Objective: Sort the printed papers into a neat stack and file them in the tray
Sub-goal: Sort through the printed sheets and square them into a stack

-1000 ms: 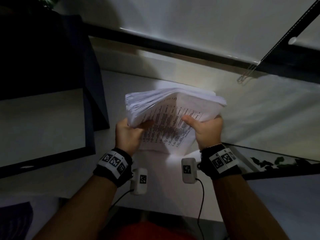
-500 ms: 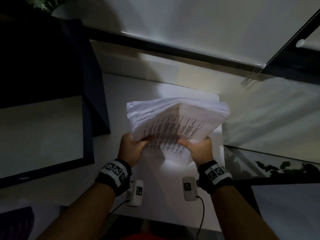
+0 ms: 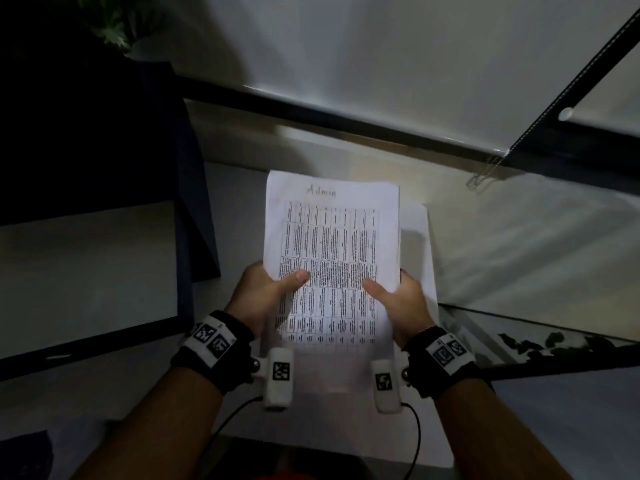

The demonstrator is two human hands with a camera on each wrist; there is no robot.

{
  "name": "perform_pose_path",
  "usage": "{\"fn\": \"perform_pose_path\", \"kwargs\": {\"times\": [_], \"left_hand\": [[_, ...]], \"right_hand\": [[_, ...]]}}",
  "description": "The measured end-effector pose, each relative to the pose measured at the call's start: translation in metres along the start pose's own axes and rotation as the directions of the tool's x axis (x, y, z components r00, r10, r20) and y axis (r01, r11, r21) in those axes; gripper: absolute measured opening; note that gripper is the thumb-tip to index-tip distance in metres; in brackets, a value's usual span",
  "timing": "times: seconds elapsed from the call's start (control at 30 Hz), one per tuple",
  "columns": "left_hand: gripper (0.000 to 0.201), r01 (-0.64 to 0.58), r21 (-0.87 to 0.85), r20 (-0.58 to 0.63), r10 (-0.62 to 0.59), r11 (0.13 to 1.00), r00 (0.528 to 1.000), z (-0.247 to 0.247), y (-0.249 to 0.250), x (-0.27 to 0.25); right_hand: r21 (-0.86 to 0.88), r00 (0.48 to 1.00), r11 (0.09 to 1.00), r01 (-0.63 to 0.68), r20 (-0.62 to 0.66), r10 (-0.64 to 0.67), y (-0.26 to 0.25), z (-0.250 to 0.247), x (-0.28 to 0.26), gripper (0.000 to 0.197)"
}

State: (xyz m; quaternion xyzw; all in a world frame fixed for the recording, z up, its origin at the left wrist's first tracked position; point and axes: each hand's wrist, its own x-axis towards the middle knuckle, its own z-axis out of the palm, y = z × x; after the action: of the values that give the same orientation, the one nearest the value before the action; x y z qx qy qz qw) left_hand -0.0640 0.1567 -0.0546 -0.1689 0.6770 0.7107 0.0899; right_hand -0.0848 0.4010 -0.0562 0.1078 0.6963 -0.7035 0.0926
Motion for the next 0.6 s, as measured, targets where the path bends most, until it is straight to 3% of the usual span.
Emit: {"fn": "perform_pose_path", "kwargs": {"times": [0.07,0.2,0.33,0.4,0.47,0.6], "left_hand": [[0.022,-0.005,-0.066,-0.015,0.004,0.998,1.0,0.002,-0.005,-0.005],[0.014,-0.003,-0.012,-0.082,0.002,1.0,0.997,0.006,-0.016,-0.013],[0.025,0.049,0.036,-0.141,-0.044,0.998,0.989,0.004,-0.027,-0.016],[0.024,0.051,0.119,-0.174,-0.029,0.992,0.984,0.003,-0.031,-0.019],[0.02,0.006,0.2,-0.209,0.037,0.98,0.977,0.003,-0.03,-0.024],[0.019,-0.237,0.187,-0.258,0.281,0.953,0.924,0.004,-0.01,-0.037]], "right_hand": [[0.016,0.999,1.0,-0.025,-0.021,0.025,0.002,-0.001,-0.004,0.028],[-0.051,0.998,0.998,-0.043,-0.043,0.041,0.009,0.002,-0.013,0.023],[-0.1,0.997,0.993,-0.057,-0.056,0.052,0.019,0.008,-0.021,0.036],[-0.147,0.997,0.988,-0.046,-0.069,0.036,0.023,0.01,-0.024,0.032],[-0.213,0.996,0.977,0.001,-0.092,-0.021,0.022,0.013,-0.028,0.023],[-0.229,0.974,0.96,0.163,-0.121,-0.194,-0.002,0.015,-0.031,0.025]]}}
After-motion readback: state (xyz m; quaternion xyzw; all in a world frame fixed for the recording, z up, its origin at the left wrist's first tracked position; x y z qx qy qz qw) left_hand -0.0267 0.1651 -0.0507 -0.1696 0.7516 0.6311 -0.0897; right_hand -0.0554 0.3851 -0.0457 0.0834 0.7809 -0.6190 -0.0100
